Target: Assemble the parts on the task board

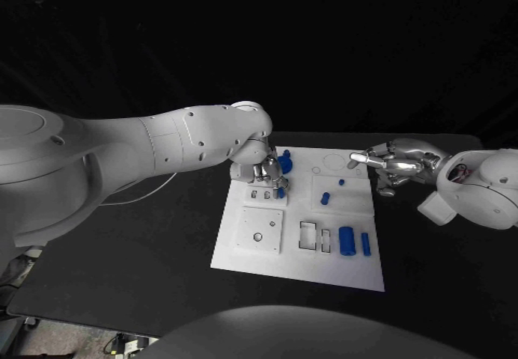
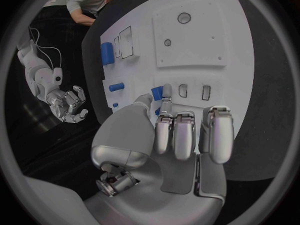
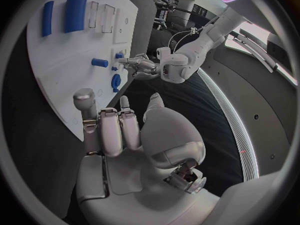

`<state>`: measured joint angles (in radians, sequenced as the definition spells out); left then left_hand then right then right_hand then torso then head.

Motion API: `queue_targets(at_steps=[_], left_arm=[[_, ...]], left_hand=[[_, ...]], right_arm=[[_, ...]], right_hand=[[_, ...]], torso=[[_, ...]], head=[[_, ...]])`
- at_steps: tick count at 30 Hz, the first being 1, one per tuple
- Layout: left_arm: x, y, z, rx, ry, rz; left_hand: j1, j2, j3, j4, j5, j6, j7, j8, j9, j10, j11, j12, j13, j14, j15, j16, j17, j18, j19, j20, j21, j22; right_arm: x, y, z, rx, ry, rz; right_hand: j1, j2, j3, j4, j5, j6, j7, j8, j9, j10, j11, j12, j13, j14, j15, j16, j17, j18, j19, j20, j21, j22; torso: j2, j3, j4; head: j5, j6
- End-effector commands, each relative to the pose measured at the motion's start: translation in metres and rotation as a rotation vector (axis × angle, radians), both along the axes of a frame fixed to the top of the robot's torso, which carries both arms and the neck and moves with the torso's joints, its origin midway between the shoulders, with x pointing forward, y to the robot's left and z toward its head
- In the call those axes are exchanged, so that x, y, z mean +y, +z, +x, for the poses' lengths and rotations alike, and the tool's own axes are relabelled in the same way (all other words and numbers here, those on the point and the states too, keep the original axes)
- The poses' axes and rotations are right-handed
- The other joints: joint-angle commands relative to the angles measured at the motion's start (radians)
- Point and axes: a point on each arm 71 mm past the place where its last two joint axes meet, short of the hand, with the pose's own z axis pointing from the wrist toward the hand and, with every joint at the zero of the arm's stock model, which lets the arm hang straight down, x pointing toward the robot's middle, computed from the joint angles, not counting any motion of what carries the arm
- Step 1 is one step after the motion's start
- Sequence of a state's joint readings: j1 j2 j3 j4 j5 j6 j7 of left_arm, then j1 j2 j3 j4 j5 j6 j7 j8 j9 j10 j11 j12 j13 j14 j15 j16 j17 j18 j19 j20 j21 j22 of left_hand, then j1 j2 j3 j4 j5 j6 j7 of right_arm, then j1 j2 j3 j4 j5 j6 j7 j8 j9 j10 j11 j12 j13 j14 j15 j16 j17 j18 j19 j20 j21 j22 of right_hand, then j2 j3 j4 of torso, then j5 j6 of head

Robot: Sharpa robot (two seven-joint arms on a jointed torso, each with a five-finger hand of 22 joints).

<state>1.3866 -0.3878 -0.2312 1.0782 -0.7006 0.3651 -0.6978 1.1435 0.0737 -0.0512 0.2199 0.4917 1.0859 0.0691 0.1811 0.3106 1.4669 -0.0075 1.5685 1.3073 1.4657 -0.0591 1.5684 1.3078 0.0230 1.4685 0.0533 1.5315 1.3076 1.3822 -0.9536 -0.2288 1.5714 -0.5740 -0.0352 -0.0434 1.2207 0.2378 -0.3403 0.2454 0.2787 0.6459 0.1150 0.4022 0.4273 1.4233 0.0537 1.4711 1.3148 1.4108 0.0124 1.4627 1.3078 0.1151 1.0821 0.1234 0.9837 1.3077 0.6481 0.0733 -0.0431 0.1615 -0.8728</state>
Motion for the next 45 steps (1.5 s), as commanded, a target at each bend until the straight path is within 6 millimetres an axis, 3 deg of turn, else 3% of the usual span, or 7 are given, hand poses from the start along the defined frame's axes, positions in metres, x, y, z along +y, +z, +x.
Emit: queue_targets(at_steps=[1,15,22,25,26,30,45], left_arm=[[0.01,-0.002,-0.003,0.039,0.079,0.154],[0.008,-0.002,-0.003,0.032,0.08,0.152],[0.009,-0.001,-0.002,0.01,0.084,0.157],[0.009,-0.001,-0.002,-0.003,0.086,0.158],[0.009,-0.001,-0.002,-0.006,0.087,0.158],[0.01,0.0,-0.003,-0.018,0.09,0.157],[0.022,0.004,-0.011,-0.128,0.084,0.183]], left_hand=[[0.026,-0.004,0.02,-0.013,0.023,0.003,-0.005,-0.006,0.005,0.104,-0.004,0.002,0.263,0.105,-0.004,0.002,0.263,-0.003,0.048,-0.003,-0.006,0.187],[0.066,-0.03,0.137,-0.07,-0.04,-0.017,-0.013,0.031,0.084,0.104,-0.011,0.002,0.263,0.105,-0.009,0.002,0.263,-0.002,0.046,-0.009,-0.01,0.186],[0.06,-0.054,0.219,-0.109,-0.036,-0.043,-0.023,0.102,0.193,0.104,-0.022,0.002,0.263,0.105,-0.018,0.002,0.263,-0.002,0.048,-0.02,-0.009,0.19],[0.056,-0.063,0.256,-0.126,-0.027,-0.055,-0.033,0.156,0.263,0.104,-0.03,0.002,0.263,0.105,-0.026,0.002,0.263,-0.002,0.049,-0.025,-0.01,0.19],[0.038,-0.072,0.289,-0.133,-0.02,-0.09,-0.037,0.207,0.338,0.104,-0.031,0.002,0.263,0.105,-0.032,0.002,0.263,-0.002,0.049,-0.036,-0.011,0.191],[0.03,-0.079,0.334,-0.148,-0.021,-0.112,-0.042,0.246,0.4,0.104,-0.037,0.002,0.263,0.105,-0.033,0.002,0.263,-0.003,0.05,-0.034,-0.012,0.192],[0.014,-0.095,0.363,-0.155,-0.036,-0.13,-0.042,0.264,0.44,0.104,-0.039,0.002,0.263,0.105,-0.035,0.002,0.263,-0.002,0.048,-0.034,-0.015,0.189]], right_arm=[[0.001,-0.001,-0.002,0.015,0.018,0.003],[0.001,-0.002,-0.002,0.019,0.019,0.001],[0.001,-0.002,-0.002,0.022,0.018,-0.001],[0.0,-0.003,-0.001,0.022,0.017,-0.002],[0.0,-0.003,-0.001,0.022,0.017,-0.002],[0.0,-0.003,-0.001,0.023,0.016,-0.003],[-0.004,-0.004,-0.001,0.022,0.008,-0.003]], right_hand=[[0.027,0.018,0.0,-0.006,0.005,0.0,-0.001,-0.001,-0.001,-0.008,-0.01,-0.005,0.113,-0.008,-0.002,-0.006,0.126,0.009,-0.007,0.001,-0.005,0.097],[0.037,0.017,0.003,-0.012,0.008,0.002,0.0,-0.001,-0.001,-0.01,-0.009,-0.006,0.112,-0.01,-0.001,-0.007,0.125,0.009,-0.011,0.002,-0.009,0.097],[0.039,0.018,0.004,-0.013,0.009,0.002,0.0,-0.001,-0.001,-0.011,-0.009,-0.007,0.111,-0.012,-0.001,-0.008,0.123,0.009,-0.012,0.002,-0.011,0.096],[0.039,0.018,0.004,-0.013,0.009,0.002,0.0,-0.001,-0.001,-0.013,-0.009,-0.008,0.109,-0.014,-0.001,-0.009,0.122,0.01,-0.015,0.002,-0.014,0.095],[0.039,0.018,0.004,-0.013,0.009,0.002,0.0,-0.001,-0.001,-0.013,-0.009,-0.008,0.109,-0.014,-0.001,-0.009,0.122,0.01,-0.015,0.002,-0.014,0.095],[0.04,0.018,0.004,-0.013,0.009,0.002,0.0,-0.001,-0.001,-0.015,-0.009,-0.01,0.107,-0.016,-0.001,-0.011,0.12,0.011,-0.018,0.002,-0.017,0.094],[0.047,0.017,0.006,-0.017,0.012,0.0,0.0,-0.004,-0.003,-0.032,-0.008,-0.02,0.094,-0.032,0.001,-0.021,0.109,0.014,-0.037,0.003,-0.038,0.089]], torso=[[0.0,-0.0001,0.0002],[0.0,0.0001,-0.0003],[0.0,-0.0001,0.0002],[0.0,0.0004,0.0001],[0.0,0.0005,0.0002],[0.0,0.0003,0.0005],[0.0,0.0002,0.0007]], head=[[0.002,0.0],[0.006,0.0],[0.008,0.0],[0.009,0.0],[0.01,0.0],[0.01,0.0],[0.013,0.0]])
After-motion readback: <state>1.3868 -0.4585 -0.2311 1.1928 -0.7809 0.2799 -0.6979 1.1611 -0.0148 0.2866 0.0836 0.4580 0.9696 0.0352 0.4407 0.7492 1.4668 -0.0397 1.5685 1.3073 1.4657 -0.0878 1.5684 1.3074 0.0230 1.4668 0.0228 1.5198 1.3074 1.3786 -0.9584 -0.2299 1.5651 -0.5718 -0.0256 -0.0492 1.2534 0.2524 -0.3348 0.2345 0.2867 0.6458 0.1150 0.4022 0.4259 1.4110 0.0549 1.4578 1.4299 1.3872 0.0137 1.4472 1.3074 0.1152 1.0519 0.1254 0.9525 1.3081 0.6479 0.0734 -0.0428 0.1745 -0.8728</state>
